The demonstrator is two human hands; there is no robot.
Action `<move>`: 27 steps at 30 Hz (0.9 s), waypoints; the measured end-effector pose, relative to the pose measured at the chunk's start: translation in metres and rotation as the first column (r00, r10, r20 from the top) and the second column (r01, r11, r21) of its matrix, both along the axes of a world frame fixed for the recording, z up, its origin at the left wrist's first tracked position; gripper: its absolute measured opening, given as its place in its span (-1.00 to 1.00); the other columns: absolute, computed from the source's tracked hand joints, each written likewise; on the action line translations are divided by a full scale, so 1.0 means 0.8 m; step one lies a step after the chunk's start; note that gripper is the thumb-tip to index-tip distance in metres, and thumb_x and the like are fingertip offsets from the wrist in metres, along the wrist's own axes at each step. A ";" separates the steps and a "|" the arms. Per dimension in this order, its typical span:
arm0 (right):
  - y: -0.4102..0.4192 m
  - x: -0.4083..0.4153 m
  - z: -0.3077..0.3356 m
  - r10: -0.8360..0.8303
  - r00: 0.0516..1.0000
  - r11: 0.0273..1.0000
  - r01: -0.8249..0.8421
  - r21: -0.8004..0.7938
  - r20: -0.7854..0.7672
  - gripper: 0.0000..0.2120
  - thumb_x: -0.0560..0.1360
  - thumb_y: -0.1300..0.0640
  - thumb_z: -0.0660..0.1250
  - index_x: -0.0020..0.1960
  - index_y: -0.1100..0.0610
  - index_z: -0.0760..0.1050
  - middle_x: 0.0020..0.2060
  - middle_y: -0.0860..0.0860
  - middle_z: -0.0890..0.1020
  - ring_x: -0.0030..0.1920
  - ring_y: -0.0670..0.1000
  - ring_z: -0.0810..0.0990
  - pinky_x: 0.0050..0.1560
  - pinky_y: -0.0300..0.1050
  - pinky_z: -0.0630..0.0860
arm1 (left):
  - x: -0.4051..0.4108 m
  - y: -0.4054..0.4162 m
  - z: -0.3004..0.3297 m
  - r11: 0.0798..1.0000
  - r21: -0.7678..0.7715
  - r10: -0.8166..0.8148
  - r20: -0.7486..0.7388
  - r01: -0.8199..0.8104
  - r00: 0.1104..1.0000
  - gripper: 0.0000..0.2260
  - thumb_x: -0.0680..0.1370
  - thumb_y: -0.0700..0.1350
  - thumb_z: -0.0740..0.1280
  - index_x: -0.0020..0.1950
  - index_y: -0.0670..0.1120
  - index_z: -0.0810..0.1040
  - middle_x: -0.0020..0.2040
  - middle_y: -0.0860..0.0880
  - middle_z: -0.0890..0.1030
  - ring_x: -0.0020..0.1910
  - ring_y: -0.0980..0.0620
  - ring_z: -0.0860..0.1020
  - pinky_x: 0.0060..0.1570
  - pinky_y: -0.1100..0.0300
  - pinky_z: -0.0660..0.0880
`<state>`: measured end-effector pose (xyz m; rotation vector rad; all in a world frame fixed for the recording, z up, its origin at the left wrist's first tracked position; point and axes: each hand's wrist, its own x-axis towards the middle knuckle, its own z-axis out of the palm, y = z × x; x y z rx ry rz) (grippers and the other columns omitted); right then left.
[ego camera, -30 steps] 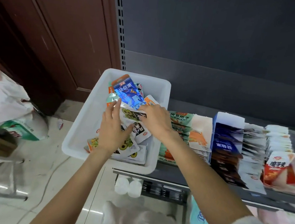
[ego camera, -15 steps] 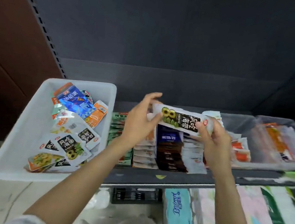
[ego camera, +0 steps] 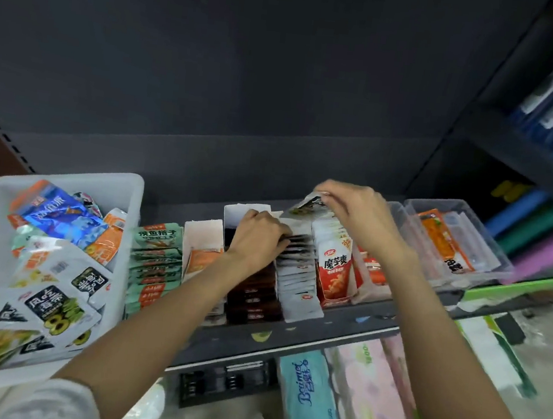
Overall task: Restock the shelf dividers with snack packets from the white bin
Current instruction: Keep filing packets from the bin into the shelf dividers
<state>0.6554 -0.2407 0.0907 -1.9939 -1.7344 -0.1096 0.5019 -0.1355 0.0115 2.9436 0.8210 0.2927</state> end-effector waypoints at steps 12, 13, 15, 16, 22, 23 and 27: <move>0.067 -0.020 -0.076 0.086 0.985 0.857 0.005 -0.515 0.153 -0.80 0.59 0.20 0.02 0.15 0.07 0.33 -0.12 0.02 0.62 -0.07 0.09 0.50 0.13 0.03 0.17 | -0.017 -0.004 -0.007 0.996 -0.075 -0.033 0.146 0.044 0.989 -0.74 0.55 -0.03 0.27 0.22 0.00 0.55 0.14 0.00 0.61 0.13 -0.01 0.53 0.04 0.14 0.43; 0.065 -0.019 -0.078 0.083 0.985 0.868 0.002 -0.496 0.150 -0.81 0.59 0.19 0.02 0.14 0.06 0.35 -0.08 0.01 0.63 -0.02 0.07 0.50 0.11 0.02 0.15 | -0.019 -0.004 -0.006 0.995 -0.081 -0.050 0.159 0.064 0.986 -0.74 0.55 -0.03 0.27 0.23 -0.01 0.54 0.15 -0.01 0.60 0.15 0.00 0.51 0.06 0.14 0.42; 0.060 -0.018 -0.076 0.048 0.993 0.898 0.006 -0.440 0.111 -0.76 0.60 0.14 0.06 0.19 0.02 0.42 0.08 0.00 0.61 0.15 0.05 0.47 0.12 0.02 0.15 | -0.031 -0.003 -0.001 0.990 -0.096 -0.080 0.222 0.103 0.972 -0.75 0.54 -0.05 0.28 0.20 -0.02 0.56 0.14 0.01 0.60 0.18 0.01 0.49 0.11 0.13 0.43; 0.056 -0.021 -0.070 0.023 0.997 0.926 0.007 -0.377 0.077 -0.74 0.60 0.14 0.10 0.23 0.01 0.44 0.16 -0.02 0.59 0.21 0.05 0.45 0.15 0.02 0.18 | -0.042 -0.003 0.004 0.989 -0.090 -0.093 0.264 0.120 0.960 -0.77 0.54 -0.06 0.28 0.17 -0.01 0.58 0.11 0.03 0.61 0.17 0.03 0.49 0.12 0.13 0.45; 0.040 -0.111 -0.022 0.149 0.964 0.980 -0.114 0.162 -0.221 -0.76 0.57 0.24 0.19 0.19 0.11 0.52 0.00 -0.04 0.66 -0.01 -0.02 0.61 0.03 -0.02 0.54 | -0.176 0.004 0.026 1.000 -0.007 0.022 0.524 -0.021 0.851 -0.83 0.50 -0.07 0.25 -0.01 -0.06 0.59 -0.06 0.06 0.63 -0.01 0.10 0.51 -0.02 0.18 0.44; 0.043 -0.134 -0.019 0.202 0.942 0.968 -0.151 0.201 -0.266 -0.77 0.57 0.23 0.19 0.15 0.11 0.54 -0.04 -0.06 0.67 -0.05 -0.07 0.63 -0.03 -0.08 0.56 | -0.204 0.007 0.027 0.995 -0.012 0.086 0.554 -0.095 0.828 -0.84 0.50 -0.07 0.25 -0.02 -0.07 0.57 -0.09 0.05 0.63 -0.05 0.10 0.51 -0.06 0.19 0.43; 0.070 -0.234 -0.026 0.419 0.840 0.896 -0.320 0.308 -0.345 -0.76 0.55 0.21 0.16 0.07 0.13 0.58 -0.11 -0.06 0.67 -0.13 -0.14 0.63 -0.16 -0.17 0.56 | -0.309 0.018 0.019 0.929 -0.059 0.317 0.634 -0.365 0.705 -0.85 0.50 -0.07 0.25 -0.08 -0.12 0.55 -0.20 0.03 0.61 -0.19 0.11 0.51 -0.19 0.22 0.40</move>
